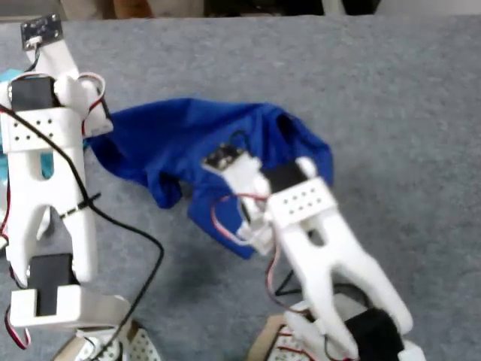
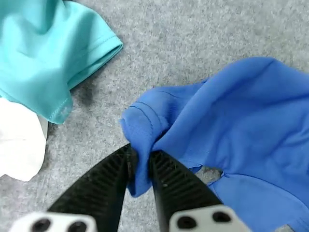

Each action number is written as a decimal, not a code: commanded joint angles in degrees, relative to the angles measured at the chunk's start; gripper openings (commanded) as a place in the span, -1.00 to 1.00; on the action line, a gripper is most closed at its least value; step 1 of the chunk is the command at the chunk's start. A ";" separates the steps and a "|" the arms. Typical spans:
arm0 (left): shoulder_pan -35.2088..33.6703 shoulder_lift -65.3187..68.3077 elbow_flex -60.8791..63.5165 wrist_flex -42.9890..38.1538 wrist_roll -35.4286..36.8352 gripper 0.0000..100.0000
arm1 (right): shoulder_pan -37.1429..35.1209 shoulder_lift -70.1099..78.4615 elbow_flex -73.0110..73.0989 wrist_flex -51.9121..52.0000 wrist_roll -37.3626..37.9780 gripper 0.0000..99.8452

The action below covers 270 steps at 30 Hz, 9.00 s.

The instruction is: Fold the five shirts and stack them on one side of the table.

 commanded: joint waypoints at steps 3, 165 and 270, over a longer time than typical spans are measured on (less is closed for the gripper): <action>-0.09 -2.24 0.97 -2.46 -0.62 -0.96 | -6.20 -2.33 6.02 -6.95 0.00 -0.89; 3.52 -27.21 55.21 -27.69 -4.31 -0.62 | 28.18 -15.78 19.38 -67.25 -12.40 -0.99; 12.13 14.90 18.46 -25.41 17.41 -0.74 | 28.79 23.25 -2.59 -68.75 -16.88 -0.99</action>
